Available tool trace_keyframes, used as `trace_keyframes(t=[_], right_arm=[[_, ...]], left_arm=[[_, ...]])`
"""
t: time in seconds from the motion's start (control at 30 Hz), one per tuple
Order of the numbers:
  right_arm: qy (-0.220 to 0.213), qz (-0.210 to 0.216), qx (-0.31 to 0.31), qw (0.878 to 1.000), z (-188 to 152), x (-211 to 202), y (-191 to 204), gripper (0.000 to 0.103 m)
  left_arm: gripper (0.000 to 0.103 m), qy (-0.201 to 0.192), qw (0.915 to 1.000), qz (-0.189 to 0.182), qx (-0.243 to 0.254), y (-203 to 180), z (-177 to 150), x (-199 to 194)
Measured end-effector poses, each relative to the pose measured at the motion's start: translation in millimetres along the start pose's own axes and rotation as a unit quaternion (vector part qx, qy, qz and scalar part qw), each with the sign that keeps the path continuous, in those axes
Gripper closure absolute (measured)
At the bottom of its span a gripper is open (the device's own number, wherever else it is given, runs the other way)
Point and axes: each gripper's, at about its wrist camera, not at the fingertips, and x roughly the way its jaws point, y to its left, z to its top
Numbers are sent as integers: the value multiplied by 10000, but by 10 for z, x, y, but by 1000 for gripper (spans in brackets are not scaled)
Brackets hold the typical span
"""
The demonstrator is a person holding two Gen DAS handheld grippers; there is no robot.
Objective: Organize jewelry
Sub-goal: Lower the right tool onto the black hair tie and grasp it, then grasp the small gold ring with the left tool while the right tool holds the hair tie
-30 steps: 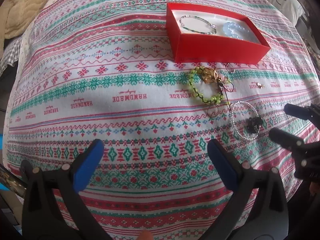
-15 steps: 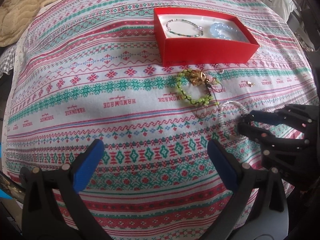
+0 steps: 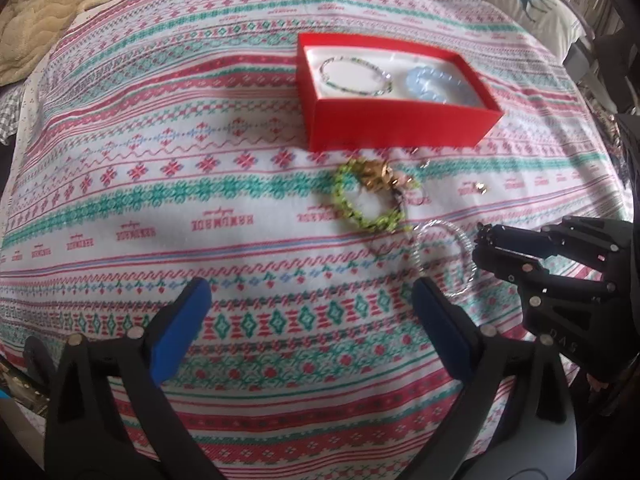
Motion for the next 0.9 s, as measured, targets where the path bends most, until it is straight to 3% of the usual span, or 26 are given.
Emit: trace_keyframes(t=[0.07, 0.3, 0.5, 0.8, 0.9], right_arm=[[-46, 13, 53, 10000, 3, -29, -40, 81], [-173, 54, 265, 9995, 4, -174, -261, 81], [-194, 59, 473, 9987, 25, -212, -402, 81], [-183, 24, 654, 9977, 48, -202, -531, 81], [-174, 19, 697, 9974, 50, -196, -565, 81]], left_arm=[[9, -73, 9999, -151, -20, -11, 22, -23], [41, -133, 9968, -752, -238, -25, 142, -16], [62, -175, 9932, -966, -633, 28, 284, 61], [63, -164, 9929, -929, -731, -172, 520, 213], [71, -85, 9938, -801, -766, -231, 562, 302]])
